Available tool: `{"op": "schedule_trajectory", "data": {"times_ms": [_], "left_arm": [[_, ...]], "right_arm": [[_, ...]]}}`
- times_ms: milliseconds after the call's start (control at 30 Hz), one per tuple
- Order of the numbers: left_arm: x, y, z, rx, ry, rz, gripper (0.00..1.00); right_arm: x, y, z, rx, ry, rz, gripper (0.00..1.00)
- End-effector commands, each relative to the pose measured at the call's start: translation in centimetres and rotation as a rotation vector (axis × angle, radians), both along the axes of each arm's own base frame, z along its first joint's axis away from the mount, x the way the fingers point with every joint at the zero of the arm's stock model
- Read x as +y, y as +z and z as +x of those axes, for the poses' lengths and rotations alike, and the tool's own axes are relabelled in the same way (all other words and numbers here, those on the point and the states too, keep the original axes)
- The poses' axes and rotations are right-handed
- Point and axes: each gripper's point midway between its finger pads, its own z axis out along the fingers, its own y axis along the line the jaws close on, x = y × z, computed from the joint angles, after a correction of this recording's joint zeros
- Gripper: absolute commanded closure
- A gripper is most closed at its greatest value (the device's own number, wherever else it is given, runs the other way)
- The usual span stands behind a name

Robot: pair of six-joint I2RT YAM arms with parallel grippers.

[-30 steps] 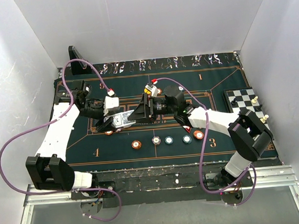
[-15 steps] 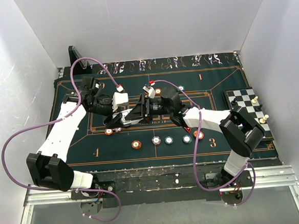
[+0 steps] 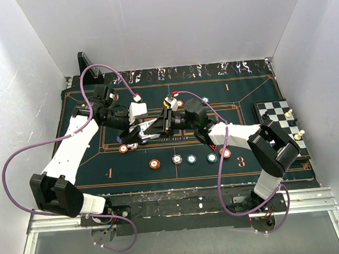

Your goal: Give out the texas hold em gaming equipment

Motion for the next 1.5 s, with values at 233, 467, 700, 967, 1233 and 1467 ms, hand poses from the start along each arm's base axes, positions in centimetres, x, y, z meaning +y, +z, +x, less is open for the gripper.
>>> {"op": "schedule_trajectory", "data": {"times_ms": [233,467,700,967,1233,1467], "left_arm": [[-1.2,2.3,-1.6,-0.066,-0.049,-0.099,0.02],[-0.2,1.3,-1.6,-0.096,-0.048,-0.048,0.02],[0.8,1.5,-0.3,-0.198,0.013,-0.036,0.02],[0.8,0.8,0.2,-0.178,0.022,-0.028,0.09],[1.0,-0.7,0.1,-0.153,0.003,0.004,0.08],[1.3,-1.0,0.4,-0.173,0.018,0.013,0.11]], "right_arm": [[-0.5,3.2,-1.0,-0.069,0.062,0.171,0.76],[-0.8,3.6,-0.8,-0.056,0.056,0.175,0.77],[-0.8,3.8,-0.7,-0.042,0.053,0.142,0.76],[-0.5,4.2,-0.6,-0.023,0.054,0.138,0.76],[-0.2,4.7,-0.8,-0.028,0.064,0.143,0.76],[0.3,4.5,-1.0,-0.025,0.074,0.128,0.76]]}}
